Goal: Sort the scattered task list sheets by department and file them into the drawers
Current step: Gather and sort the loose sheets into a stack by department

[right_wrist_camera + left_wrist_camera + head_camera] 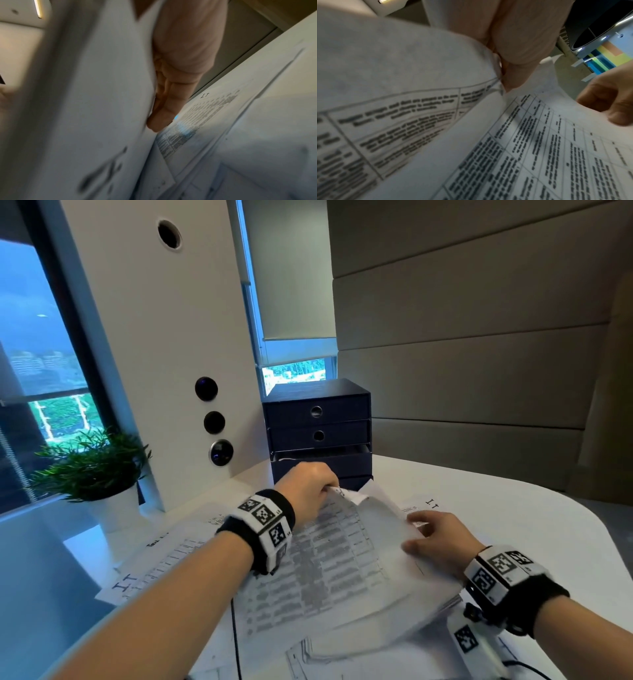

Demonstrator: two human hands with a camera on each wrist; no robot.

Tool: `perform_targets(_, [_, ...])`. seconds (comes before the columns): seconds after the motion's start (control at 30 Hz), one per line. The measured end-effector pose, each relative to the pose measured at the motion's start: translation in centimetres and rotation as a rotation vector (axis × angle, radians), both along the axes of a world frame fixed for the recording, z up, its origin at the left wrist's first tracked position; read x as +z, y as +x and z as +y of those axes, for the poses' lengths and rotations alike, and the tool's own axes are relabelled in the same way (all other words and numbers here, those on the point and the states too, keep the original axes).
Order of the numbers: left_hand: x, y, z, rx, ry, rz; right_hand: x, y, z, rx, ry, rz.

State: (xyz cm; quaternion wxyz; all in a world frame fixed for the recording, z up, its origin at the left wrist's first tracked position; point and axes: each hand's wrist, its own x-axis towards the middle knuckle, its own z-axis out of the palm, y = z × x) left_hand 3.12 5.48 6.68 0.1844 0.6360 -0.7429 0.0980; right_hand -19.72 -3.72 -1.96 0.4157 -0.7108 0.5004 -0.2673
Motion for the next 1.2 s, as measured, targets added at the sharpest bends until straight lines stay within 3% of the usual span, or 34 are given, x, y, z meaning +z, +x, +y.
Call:
perform_targets(0.13, [4.8, 1.5, 2.0, 0.12, -0.141, 0.139, 0.0, -0.8, -0.5, -0.022, 0.06, 0.139])
perform_targets(0.27, [9.5, 2.3, 4.1, 0.179, -0.251, 0.357, 0.2, -0.6, -0.3, -0.051, -0.026, 0.317])
perform_targets(0.43, [12.3, 3.0, 4.8, 0.102, -0.521, 0.766, 1.7, -0.2, 0.2, -0.077, -0.15, 0.232])
perform_targets(0.57, [12.2, 3.8, 4.8, 0.099, -0.658, 1.026, 3.2, -1.2, 0.4, -0.086, -0.163, 0.157])
perform_targets(0.77, [4.3, 5.8, 1.7, 0.384, -0.514, 1.15, 1.5, -3.0, -0.3, -0.091, -0.102, 0.01])
perform_targets(0.9, [0.1, 6.5, -0.7, 0.442, -0.396, 1.243, 0.8, -4.3, -0.4, -0.097, 0.027, -0.121])
perform_targets(1.0, [0.9, 5.9, -1.3, 0.407, -0.406, 1.164, 0.4, -4.0, -0.7, -0.089, 0.001, -0.121])
perform_targets(1.1, [4.7, 4.1, -0.7, 0.281, -0.445, 1.045, -0.1, -3.6, -1.5, -0.104, 0.018, -0.049])
perform_targets(1.2, [9.0, 2.9, 0.4, 0.171, -0.494, 1.13, -0.7, -3.0, -1.4, -0.091, 0.049, -0.045])
